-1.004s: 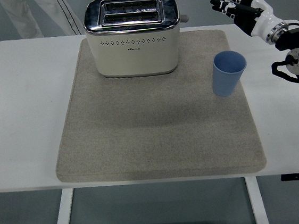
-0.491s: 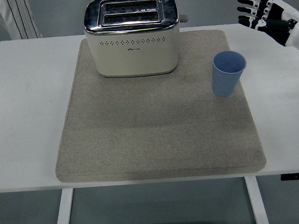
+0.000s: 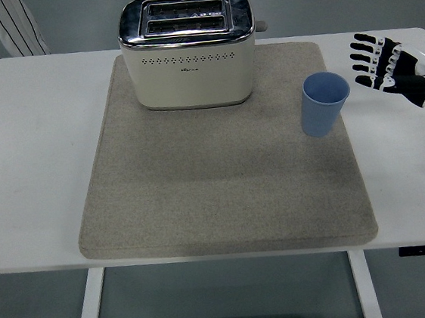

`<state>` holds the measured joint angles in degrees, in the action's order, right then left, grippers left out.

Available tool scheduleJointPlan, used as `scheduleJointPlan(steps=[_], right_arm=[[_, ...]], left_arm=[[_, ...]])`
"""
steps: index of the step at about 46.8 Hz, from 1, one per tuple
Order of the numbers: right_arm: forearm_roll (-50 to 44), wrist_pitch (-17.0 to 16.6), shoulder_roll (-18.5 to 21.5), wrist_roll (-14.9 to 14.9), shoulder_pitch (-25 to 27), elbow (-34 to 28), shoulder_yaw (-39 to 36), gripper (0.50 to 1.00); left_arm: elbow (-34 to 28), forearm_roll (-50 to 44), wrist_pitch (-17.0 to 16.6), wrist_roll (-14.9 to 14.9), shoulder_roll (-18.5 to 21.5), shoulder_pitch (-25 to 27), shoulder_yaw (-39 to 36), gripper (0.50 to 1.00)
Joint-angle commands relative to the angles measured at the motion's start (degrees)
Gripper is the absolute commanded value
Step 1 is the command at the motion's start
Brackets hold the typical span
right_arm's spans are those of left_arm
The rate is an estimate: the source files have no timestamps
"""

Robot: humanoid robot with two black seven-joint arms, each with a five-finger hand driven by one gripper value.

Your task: Put the water cup in front of the bread machine

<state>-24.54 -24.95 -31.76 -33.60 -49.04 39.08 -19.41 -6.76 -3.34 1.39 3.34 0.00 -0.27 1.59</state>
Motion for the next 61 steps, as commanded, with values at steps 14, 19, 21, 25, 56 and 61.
scheduleJointPlan(steps=[14, 19, 21, 25, 56, 61], right_arm=[[-0.51, 1.48, 3.1, -1.4, 1.76, 0.03, -0.02, 0.928], [-0.51, 2.01, 3.37, -1.4, 2.37, 0.03, -0.02, 0.928], [-0.51, 2.53, 3.72, -1.4, 2.72, 0.03, -0.02, 0.928], [-0.6, 3.41, 4.6, -1.4, 2.99, 0.03, -0.02, 0.928], [-2.79, 6.58, 9.16, -1.4, 3.43, -0.14, 0.07, 0.928], [-3.5, 7.37, 9.78, -1.4, 3.43, -0.32, 0.07, 0.928]], left_arm=[[-0.01, 0.0, 0.02, 0.0, 0.0, 0.0, -0.01, 1.0], [0.08, 0.0, 0.02, 0.0, 0.0, 0.0, 0.08, 1.0], [-0.01, 0.0, 0.02, 0.0, 0.0, 0.0, -0.01, 1.0], [-0.01, 0.0, 0.02, 0.0, 0.0, 0.0, -0.01, 1.0], [0.08, 0.0, 0.02, 0.0, 0.0, 0.0, -0.01, 1.0], [-0.01, 0.0, 0.02, 0.0, 0.0, 0.0, -0.01, 1.0]])
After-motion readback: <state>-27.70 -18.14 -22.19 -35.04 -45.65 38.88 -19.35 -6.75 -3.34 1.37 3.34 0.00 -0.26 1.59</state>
